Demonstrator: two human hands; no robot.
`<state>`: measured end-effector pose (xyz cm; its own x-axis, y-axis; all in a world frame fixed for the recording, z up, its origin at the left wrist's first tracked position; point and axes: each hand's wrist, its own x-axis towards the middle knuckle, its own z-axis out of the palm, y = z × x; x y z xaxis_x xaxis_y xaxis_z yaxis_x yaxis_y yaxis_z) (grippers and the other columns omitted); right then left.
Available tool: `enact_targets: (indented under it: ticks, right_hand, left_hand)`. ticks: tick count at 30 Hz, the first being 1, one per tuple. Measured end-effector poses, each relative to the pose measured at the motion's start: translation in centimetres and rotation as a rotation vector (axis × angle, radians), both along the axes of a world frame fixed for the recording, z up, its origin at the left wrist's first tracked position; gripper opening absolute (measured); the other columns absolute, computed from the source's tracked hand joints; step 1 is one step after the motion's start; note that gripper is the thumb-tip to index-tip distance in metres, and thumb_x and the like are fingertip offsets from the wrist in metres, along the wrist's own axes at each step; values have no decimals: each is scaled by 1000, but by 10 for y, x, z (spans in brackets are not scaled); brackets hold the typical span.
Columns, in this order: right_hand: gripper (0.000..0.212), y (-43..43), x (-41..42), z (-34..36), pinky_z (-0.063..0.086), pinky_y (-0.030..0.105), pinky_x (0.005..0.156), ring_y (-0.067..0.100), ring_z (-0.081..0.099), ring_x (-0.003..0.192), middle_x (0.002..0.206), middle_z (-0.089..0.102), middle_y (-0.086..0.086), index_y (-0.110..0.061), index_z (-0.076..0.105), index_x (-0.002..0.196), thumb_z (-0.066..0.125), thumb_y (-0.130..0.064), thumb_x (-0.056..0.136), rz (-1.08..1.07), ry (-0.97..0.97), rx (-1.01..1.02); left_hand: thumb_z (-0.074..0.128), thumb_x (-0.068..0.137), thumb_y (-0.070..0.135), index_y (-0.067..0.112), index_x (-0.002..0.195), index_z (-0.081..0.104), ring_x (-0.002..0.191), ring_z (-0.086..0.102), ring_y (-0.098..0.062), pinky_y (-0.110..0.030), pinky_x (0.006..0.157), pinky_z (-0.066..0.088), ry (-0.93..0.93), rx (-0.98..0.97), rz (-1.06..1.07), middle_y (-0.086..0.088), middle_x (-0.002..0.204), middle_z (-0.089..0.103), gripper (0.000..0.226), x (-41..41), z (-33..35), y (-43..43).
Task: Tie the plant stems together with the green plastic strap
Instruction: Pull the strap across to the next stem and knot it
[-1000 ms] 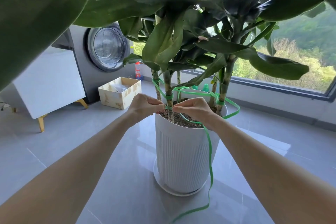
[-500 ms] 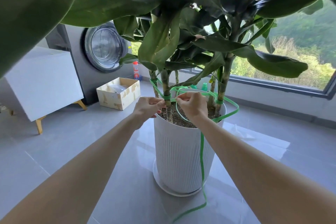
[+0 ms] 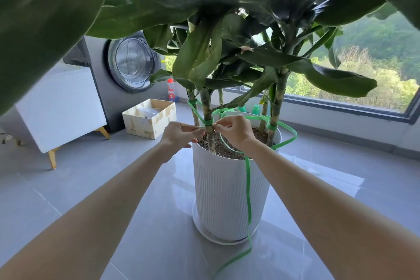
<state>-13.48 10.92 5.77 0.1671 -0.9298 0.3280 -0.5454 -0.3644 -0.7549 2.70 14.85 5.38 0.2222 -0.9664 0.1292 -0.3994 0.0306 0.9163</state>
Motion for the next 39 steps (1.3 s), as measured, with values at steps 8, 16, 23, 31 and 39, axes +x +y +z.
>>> enact_targets:
  ticks: [8, 16, 23, 31, 39]
  right_hand:
    - [18, 8, -8, 2, 53, 30, 77, 12, 60, 76, 90, 72, 2, -16, 75, 97, 66, -28, 88, -46, 8, 63]
    - [18, 18, -11, 8, 50, 27, 65, 4, 52, 61, 81, 70, 0, -14, 75, 98, 65, -25, 88, -28, -5, 82]
    - [19, 22, -13, 10, 36, 16, 46, 5, 45, 49, 68, 64, -1, -13, 75, 98, 65, -26, 89, -19, -45, 148]
    - [17, 18, -14, 5, 42, 19, 53, 5, 50, 57, 87, 74, 6, -16, 75, 98, 66, -27, 88, -31, -85, 157]
    - [18, 15, -17, 3, 34, 12, 49, -1, 45, 52, 88, 74, 3, -14, 76, 98, 66, -26, 88, -21, -117, 135]
  left_hand:
    - [74, 80, 21, 9, 102, 73, 76, 63, -9, -22, 64, 55, 112, -33, 1, -4, 91, 71, 26, -2, 5, 16]
    - [72, 81, 13, 1, 103, 71, 86, 61, -20, -24, 75, 57, 439, -63, 93, -6, 86, 69, 25, -28, -5, 23]
    - [71, 80, 3, 8, 115, 66, 84, 59, -9, -15, 72, 51, 299, -4, 19, 2, 100, 65, 36, -25, -4, 27]
    - [84, 66, 17, 9, 97, 75, 81, 62, -6, -30, 89, 52, 240, -102, 161, -4, 95, 74, 33, -25, -10, 14]
    - [88, 60, 24, 15, 87, 77, 65, 60, -2, -25, 78, 53, 196, -189, 236, -4, 82, 75, 31, -32, -12, 10]
